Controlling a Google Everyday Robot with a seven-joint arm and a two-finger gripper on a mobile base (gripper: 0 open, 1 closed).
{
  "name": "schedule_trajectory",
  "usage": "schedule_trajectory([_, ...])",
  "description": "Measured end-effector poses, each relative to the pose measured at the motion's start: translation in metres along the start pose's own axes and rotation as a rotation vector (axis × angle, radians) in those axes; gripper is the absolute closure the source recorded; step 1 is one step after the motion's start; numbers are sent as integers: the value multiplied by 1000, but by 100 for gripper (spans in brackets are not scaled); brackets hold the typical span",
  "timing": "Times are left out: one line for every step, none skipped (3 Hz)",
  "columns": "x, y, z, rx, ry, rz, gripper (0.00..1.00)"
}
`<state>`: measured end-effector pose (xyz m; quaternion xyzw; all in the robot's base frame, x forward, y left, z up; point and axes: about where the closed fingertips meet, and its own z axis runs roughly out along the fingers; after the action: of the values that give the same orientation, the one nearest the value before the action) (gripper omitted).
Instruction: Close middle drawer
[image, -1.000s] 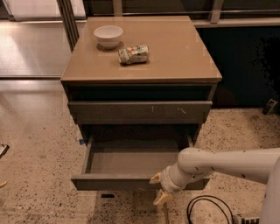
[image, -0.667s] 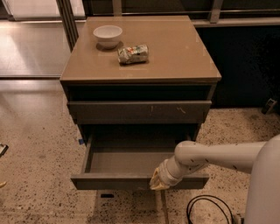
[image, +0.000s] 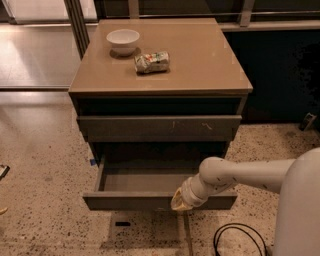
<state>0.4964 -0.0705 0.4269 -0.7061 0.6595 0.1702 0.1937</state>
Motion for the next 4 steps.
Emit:
schedule_trajectory([3, -9, -1, 18, 2, 21, 100])
schedule_trajectory([7, -21, 2, 41, 4, 37, 82])
schedule_trajectory([12, -37, 6, 70, 3, 54, 59])
schedule_trajectory([20, -60, 11, 106, 3, 76, 36])
